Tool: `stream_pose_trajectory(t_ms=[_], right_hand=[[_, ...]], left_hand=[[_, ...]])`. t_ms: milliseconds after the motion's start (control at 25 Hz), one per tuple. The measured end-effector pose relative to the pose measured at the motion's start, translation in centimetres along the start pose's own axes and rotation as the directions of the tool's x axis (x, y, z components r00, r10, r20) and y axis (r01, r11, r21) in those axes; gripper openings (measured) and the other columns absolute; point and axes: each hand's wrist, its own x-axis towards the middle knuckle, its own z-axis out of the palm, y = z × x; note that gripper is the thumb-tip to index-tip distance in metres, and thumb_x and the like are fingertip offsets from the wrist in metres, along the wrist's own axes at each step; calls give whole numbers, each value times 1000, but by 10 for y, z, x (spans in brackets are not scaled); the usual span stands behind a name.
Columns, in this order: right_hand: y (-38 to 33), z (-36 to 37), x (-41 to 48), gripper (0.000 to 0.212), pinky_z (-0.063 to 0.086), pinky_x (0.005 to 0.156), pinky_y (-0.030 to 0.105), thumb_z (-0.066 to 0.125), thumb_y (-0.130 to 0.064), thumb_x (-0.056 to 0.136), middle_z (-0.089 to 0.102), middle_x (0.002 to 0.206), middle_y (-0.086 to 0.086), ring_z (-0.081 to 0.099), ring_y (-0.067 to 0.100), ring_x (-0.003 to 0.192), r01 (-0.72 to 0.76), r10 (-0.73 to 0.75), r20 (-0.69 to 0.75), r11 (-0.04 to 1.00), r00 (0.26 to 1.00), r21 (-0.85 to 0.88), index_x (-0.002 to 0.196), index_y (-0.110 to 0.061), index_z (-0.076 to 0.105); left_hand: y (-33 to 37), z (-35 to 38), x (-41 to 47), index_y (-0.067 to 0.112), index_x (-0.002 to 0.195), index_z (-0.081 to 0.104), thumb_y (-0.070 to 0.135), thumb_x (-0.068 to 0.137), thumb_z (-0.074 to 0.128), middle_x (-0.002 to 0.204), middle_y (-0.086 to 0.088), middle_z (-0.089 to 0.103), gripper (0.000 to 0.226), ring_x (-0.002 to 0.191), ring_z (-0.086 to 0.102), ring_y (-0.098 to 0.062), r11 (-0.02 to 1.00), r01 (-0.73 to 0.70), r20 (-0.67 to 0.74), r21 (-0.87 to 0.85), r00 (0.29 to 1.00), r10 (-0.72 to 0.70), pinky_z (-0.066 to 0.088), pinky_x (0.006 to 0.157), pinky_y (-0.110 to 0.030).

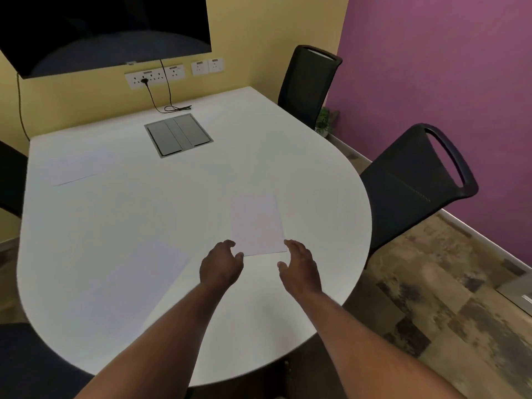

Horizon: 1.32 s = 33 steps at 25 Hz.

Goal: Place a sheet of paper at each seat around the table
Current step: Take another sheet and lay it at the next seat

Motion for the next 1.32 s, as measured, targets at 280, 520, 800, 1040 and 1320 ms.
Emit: stream_pose_trajectory(t_ms=[280,520,800,1040,1320], right_hand=[[43,17,98,56,37,109,35,61,-24,93,41,151,-8,37,16,138,13,-7,116,999,993,-51,146,-21,43],[70,29,175,57,33,112,33,58,-30,94,37,156,-5,31,14,143,34,-16,227,997,974,-76,148,-22,40],[108,78,237,61,23,119,34,54,-38,96,28,161,0,23,16,148,214,-137,394,964,909,-158,153,-23,35],[141,109,252,66,4,122,48,44,-44,99,1,168,2,-1,21,154,414,-227,544,875,808,-250,157,-27,17],[157,110,264,69,-4,122,46,47,-40,98,-4,168,0,-5,19,154,481,-279,608,854,744,-198,158,-26,16]], left_hand=[[5,51,79,18,142,48,36,93,56,143,-4,53,53,130,52,-25,976,216,94,2,972,-216,44,103,-40],[18,84,124,20,147,40,40,93,53,150,-1,46,59,135,47,-22,956,265,130,126,951,-281,40,106,-39],[31,125,173,15,153,29,45,94,53,165,-4,22,71,147,30,-23,918,363,87,159,921,-379,36,110,-43],[27,161,193,11,156,17,50,89,60,164,-11,19,89,148,27,-27,818,571,120,77,809,-576,37,110,-47],[35,176,193,14,141,38,48,84,64,136,-10,53,71,126,51,-31,737,673,2,58,738,-675,41,99,-44]])
